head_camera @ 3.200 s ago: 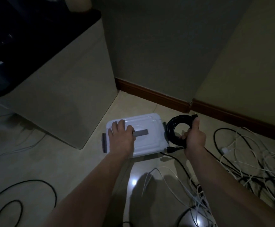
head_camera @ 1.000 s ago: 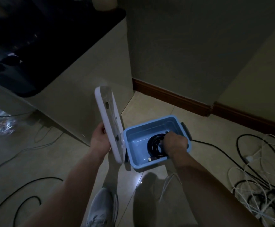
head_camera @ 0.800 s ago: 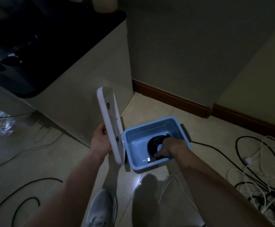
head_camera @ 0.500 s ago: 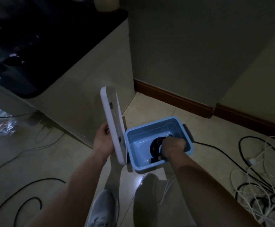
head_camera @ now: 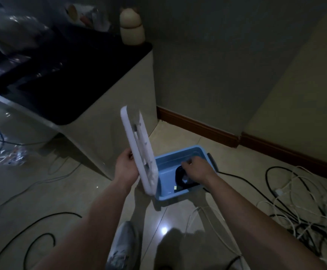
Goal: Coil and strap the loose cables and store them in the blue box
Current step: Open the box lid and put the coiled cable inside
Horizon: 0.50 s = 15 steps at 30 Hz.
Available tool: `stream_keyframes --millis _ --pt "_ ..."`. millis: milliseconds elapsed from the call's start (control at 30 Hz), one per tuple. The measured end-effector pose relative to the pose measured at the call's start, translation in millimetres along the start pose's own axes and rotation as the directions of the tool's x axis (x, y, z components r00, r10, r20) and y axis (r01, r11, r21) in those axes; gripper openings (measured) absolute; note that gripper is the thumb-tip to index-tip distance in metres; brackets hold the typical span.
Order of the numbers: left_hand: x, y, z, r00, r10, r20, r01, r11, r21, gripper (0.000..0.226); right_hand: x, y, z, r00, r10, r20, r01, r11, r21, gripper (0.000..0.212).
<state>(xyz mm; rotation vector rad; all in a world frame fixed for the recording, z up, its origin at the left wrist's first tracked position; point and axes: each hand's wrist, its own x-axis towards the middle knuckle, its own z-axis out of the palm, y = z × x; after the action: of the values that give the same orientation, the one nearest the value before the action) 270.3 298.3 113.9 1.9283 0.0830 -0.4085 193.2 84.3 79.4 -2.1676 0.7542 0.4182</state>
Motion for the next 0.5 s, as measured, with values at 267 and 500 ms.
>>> stream_keyframes --millis 267,500 --pt "-62 33 35 0.994 -0.061 0.093 0.084 0.96 -0.266 0.009 -83 6 -12 0.938 0.005 0.346 -0.257 0.68 0.686 0.041" --pt "-74 9 74 0.967 -0.034 0.253 0.009 0.995 0.099 0.017 -87 59 -39 0.964 0.261 0.044 -0.145 0.381 0.913 0.028"
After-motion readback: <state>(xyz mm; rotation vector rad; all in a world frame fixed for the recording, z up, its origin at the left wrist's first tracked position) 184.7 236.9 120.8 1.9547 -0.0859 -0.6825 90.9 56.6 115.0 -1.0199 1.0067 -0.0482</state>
